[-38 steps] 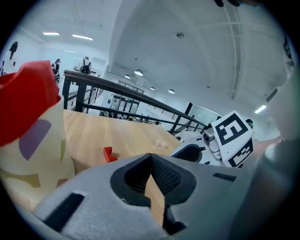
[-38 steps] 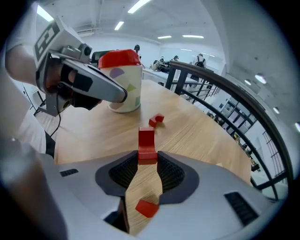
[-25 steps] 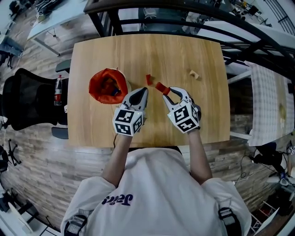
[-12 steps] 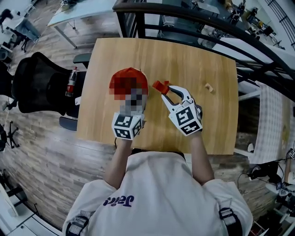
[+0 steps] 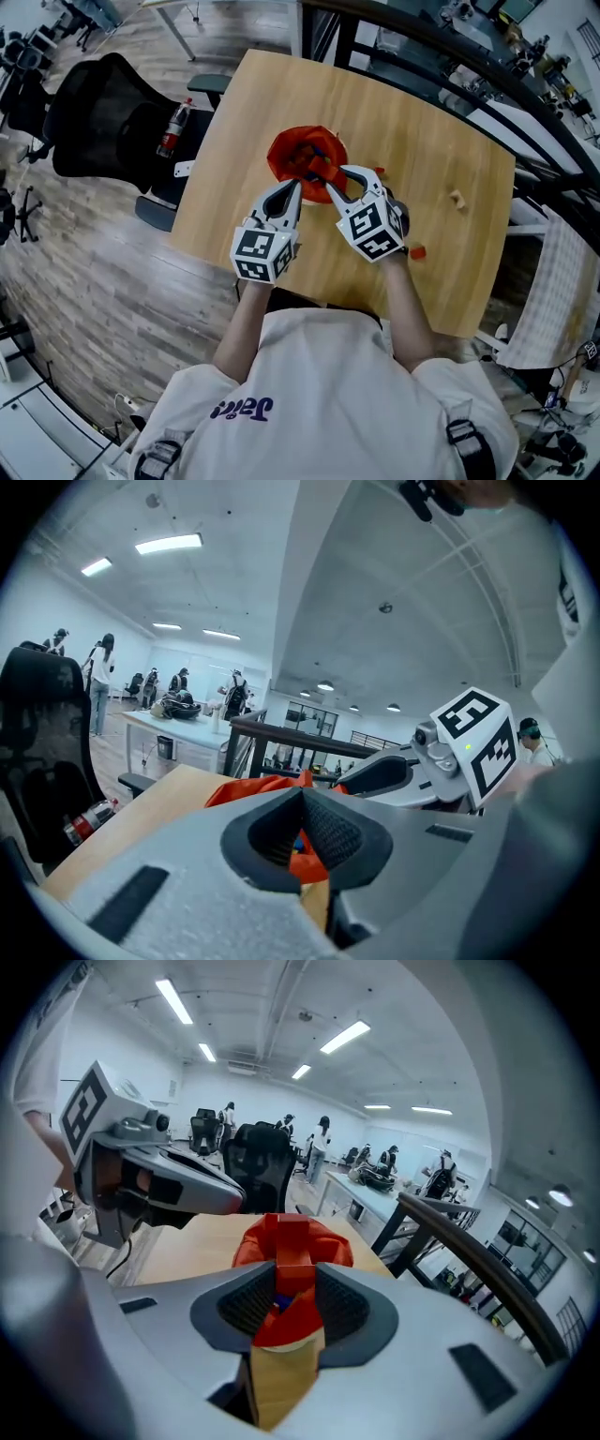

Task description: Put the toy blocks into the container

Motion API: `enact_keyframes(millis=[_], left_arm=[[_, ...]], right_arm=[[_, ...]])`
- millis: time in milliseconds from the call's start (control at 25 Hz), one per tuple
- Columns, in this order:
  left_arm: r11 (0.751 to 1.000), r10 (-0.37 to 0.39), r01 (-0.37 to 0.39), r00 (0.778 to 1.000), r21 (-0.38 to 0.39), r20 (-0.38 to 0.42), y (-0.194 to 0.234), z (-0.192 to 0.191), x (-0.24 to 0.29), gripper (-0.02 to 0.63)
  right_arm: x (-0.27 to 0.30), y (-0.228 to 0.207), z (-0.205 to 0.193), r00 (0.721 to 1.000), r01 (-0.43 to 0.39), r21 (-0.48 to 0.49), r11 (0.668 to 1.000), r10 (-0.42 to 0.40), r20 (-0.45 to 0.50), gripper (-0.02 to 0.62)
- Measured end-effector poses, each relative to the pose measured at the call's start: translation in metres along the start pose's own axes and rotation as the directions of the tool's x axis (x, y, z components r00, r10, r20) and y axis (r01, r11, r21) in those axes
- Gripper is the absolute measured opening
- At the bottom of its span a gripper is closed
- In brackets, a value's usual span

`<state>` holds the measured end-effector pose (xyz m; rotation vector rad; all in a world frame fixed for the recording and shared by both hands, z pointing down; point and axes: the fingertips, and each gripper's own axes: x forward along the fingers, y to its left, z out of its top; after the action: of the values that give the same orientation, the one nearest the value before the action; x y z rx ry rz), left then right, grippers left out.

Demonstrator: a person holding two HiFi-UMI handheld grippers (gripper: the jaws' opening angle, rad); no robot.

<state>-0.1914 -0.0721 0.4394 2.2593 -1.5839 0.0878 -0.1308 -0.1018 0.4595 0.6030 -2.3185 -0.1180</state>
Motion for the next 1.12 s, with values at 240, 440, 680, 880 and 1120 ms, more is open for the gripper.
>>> enact_keyframes(millis=[240, 440, 680, 880, 1120], left_arm=[[0.999, 0.046, -0.047, 0.999, -0.026, -0.017, 0.029, -0.011, -0.006, 0.011], [0.997, 0.060, -0.061, 0.998, -0.039, -0.025, 0.043, -0.017, -0.003, 0.011], [0.996, 0.064, -0.066, 0.997, -0.058, -0.037, 0.051, -0.026, 0.001, 0.011], [0.996, 0.056, -0.059, 0.998, -0.070, -0.040, 0.051, -0.030, 0.002, 0.011], [0.998, 0.034, -0.035, 0.999, -0.054, -0.030, 0.045, -0.025, 0.003, 0.011]], right_arm=[[0.047, 0.010, -0.004, 0.994, -0.054, -0.050, 0.997, 0.049, -0.093, 0.137], [0.079, 0.014, -0.021, 0.971, -0.077, -0.113, 0.991, 0.049, -0.233, 0.137], [0.097, 0.011, -0.032, 0.942, -0.078, -0.143, 0.987, 0.026, -0.335, 0.137], [0.097, 0.010, -0.030, 0.950, -0.068, -0.100, 0.993, 0.033, -0.312, 0.184], [0.082, 0.012, -0.021, 0.976, -0.042, -0.001, 0.999, 0.041, -0.216, 0.192]])
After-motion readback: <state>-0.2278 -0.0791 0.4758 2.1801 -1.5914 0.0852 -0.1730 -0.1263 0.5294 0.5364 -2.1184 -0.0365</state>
